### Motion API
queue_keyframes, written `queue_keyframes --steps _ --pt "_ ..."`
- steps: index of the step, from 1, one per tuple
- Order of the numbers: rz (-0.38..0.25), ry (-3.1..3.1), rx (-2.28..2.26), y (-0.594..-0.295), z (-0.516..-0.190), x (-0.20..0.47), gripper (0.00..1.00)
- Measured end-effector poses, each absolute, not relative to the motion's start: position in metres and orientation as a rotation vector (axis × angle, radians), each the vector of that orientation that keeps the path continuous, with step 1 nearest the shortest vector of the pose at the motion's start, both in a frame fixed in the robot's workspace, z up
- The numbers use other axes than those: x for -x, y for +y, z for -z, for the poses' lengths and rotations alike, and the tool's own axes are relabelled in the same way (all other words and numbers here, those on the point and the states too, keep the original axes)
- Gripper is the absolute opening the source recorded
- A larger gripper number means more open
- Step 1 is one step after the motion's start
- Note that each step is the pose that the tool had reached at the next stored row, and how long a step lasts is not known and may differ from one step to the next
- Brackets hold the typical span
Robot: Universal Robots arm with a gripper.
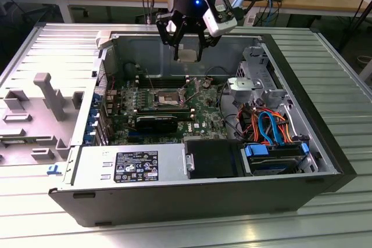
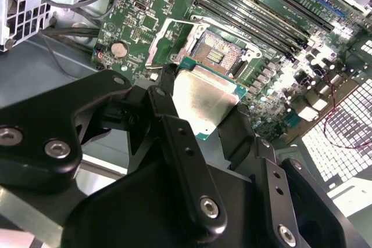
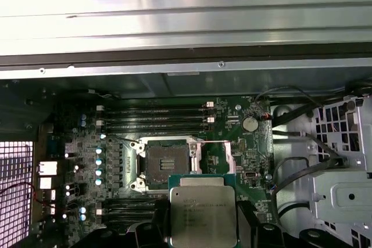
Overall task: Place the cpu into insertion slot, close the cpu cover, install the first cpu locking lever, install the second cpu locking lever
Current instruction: 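Place the cpu into insertion slot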
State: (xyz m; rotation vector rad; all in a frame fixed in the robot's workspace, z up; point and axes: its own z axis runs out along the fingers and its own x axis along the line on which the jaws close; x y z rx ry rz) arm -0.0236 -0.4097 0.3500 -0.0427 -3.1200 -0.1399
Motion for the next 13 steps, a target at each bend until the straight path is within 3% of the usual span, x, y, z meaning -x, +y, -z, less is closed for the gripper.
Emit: queue_keyframes --steps 13 --pt "0.14 -3.12 0.055 -0.4109 -0.3491 0.0237 0.55"
